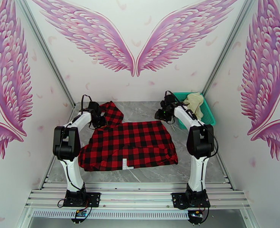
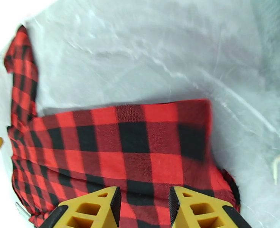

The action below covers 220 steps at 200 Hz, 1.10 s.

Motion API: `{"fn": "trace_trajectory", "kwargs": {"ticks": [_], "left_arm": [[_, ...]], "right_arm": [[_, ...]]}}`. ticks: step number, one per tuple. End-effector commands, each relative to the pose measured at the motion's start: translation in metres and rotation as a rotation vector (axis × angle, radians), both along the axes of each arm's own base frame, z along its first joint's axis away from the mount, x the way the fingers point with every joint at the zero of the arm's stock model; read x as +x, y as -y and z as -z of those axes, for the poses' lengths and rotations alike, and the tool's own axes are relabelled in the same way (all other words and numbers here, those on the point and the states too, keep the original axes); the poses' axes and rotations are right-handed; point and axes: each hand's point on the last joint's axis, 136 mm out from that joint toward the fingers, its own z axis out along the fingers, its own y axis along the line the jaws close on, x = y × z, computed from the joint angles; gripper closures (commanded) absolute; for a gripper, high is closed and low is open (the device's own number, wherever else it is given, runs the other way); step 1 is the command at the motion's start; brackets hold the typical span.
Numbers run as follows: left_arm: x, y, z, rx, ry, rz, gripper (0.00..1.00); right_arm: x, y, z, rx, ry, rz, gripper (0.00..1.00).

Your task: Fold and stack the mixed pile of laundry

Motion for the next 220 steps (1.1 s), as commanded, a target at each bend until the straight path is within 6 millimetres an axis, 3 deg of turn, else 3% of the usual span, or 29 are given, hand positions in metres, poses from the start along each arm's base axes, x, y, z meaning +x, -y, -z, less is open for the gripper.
{"fn": "trace_trajectory", "kwargs": {"ticks": [1, 26, 51, 92, 116, 144, 179, 220], "left_arm": [[-0.002, 0.004, -0.022, -0.009, 0.049, 0.013, 0.81], [-0.004, 0.005, -0.022, -0.010, 0.048, 0.017, 0.81], [-0.007, 0.008, -0.022, -0.009, 0.046, 0.022, 0.81], [-0.011, -0.003, -0.015, 0.034, 0.034, 0.033, 0.81], [0.003, -0.030, -0.012, 0.097, 0.053, 0.020, 0.78], [0.022, -0.052, 0.000, 0.140, 0.051, 0.032, 0.67], [0.041, -0.054, 0.018, 0.188, 0.015, 0.115, 0.49], [0.065, -0.055, 0.035, 0.243, -0.021, 0.158, 0.45]], "right_arm": [[0.000, 0.014, -0.009, -0.066, 0.036, 0.045, 0.59], [-0.004, 0.025, 0.000, -0.118, 0.015, 0.078, 0.59], [-0.012, 0.039, 0.031, -0.203, -0.076, 0.116, 0.59], [0.000, 0.035, 0.070, -0.245, -0.119, 0.004, 0.51], [0.013, 0.029, 0.082, -0.248, -0.131, -0.069, 0.47], [0.026, 0.030, 0.093, -0.256, -0.145, -0.074, 0.47], [0.034, 0.031, 0.101, -0.257, -0.161, -0.065, 0.46], [0.036, 0.031, 0.111, -0.256, -0.186, -0.056, 0.46]]}}
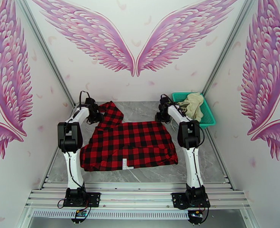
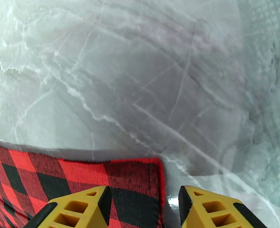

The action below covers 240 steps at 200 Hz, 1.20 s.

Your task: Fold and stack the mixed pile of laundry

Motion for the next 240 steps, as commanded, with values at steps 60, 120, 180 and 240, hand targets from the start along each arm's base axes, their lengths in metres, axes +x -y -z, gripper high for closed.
{"fn": "trace_trajectory", "kwargs": {"ticks": [60, 120, 180, 240], "left_arm": [[0.018, -0.011, 0.030, 0.243, -0.119, 0.074, 0.43], [0.027, 0.004, 0.043, 0.168, -0.110, 0.074, 0.47], [0.033, 0.019, 0.042, 0.079, -0.086, 0.089, 0.74], [0.051, 0.027, 0.008, -0.007, 0.033, 0.119, 1.00]], "right_arm": [[-0.002, 0.015, 0.010, -0.052, -0.039, 0.060, 0.47], [0.006, 0.009, 0.014, -0.018, -0.031, 0.058, 0.43], [0.010, -0.004, 0.025, 0.053, -0.057, 0.062, 0.58], [0.017, 0.004, -0.007, 0.006, 0.011, 0.018, 0.82]]}}
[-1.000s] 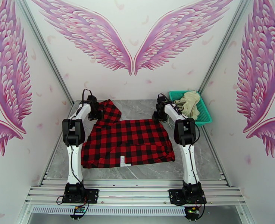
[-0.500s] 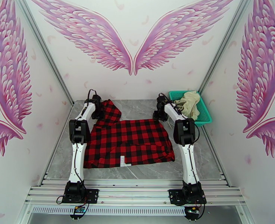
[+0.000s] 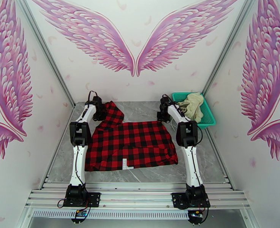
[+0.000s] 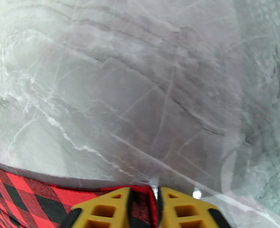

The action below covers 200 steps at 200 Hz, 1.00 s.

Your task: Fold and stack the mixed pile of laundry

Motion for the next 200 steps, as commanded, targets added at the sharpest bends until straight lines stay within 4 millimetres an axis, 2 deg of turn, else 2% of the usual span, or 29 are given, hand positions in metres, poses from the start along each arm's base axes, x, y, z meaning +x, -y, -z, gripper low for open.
{"fn": "trace_trajectory", "kwargs": {"ticks": [1, 31, 37, 79, 118, 154, 200], "left_arm": [[0.013, 0.008, -0.023, -0.059, 0.080, 0.021, 1.00], [0.018, 0.003, -0.051, -0.095, 0.154, 0.020, 1.00], [0.024, 0.002, -0.060, -0.103, 0.195, 0.020, 1.00], [0.020, -0.003, -0.095, -0.160, 0.284, 0.036, 1.00], [0.004, -0.006, -0.104, -0.199, 0.303, 0.053, 1.00], [-0.012, -0.005, -0.116, -0.255, 0.340, 0.070, 1.00], [-0.037, -0.002, -0.122, -0.279, 0.346, 0.102, 1.00]], "right_arm": [[0.004, -0.001, -0.017, -0.009, 0.030, -0.029, 0.83], [0.003, 0.001, -0.030, -0.014, 0.046, -0.035, 0.91], [0.003, 0.002, -0.031, -0.014, 0.050, -0.035, 0.92], [0.002, 0.007, -0.046, -0.016, 0.078, -0.036, 0.96], [-0.004, 0.011, -0.050, -0.022, 0.084, -0.054, 1.00], [-0.009, 0.012, -0.054, -0.027, 0.096, -0.085, 1.00], [-0.020, 0.013, -0.062, -0.033, 0.106, -0.120, 1.00]]}}
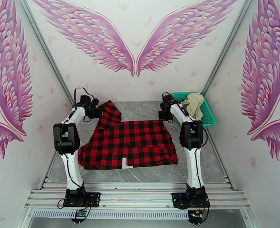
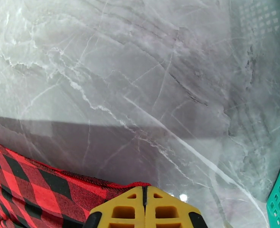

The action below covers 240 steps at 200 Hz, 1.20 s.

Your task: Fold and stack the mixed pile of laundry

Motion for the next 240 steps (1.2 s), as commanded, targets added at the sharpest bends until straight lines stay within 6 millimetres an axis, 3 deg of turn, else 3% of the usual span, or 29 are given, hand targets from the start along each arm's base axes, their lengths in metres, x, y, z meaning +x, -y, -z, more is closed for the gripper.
{"fn": "trace_trajectory", "kwargs": {"ticks": [1, 80, 145, 148, 200, 240], "left_arm": [[-0.008, 0.003, -0.038, -0.019, 0.101, 0.037, 1.00], [-0.043, -0.001, -0.062, -0.048, 0.160, 0.019, 1.00], [-0.085, -0.003, -0.064, -0.059, 0.186, -0.007, 1.00], [-0.092, -0.002, -0.055, -0.063, 0.164, -0.009, 1.00], [-0.137, -0.003, -0.050, -0.062, 0.182, -0.039, 1.00], [-0.183, -0.003, -0.012, -0.044, 0.098, -0.089, 1.00]], "right_arm": [[-0.001, 0.004, -0.029, -0.003, 0.066, -0.028, 1.00], [-0.025, 0.002, -0.052, 0.032, 0.111, -0.037, 1.00], [-0.061, 0.003, -0.049, 0.046, 0.112, -0.044, 1.00], [-0.063, 0.002, -0.050, 0.049, 0.116, -0.044, 1.00], [-0.099, 0.006, -0.042, 0.053, 0.118, -0.042, 0.99], [-0.126, 0.010, -0.027, 0.068, 0.106, 0.010, 0.94]]}}
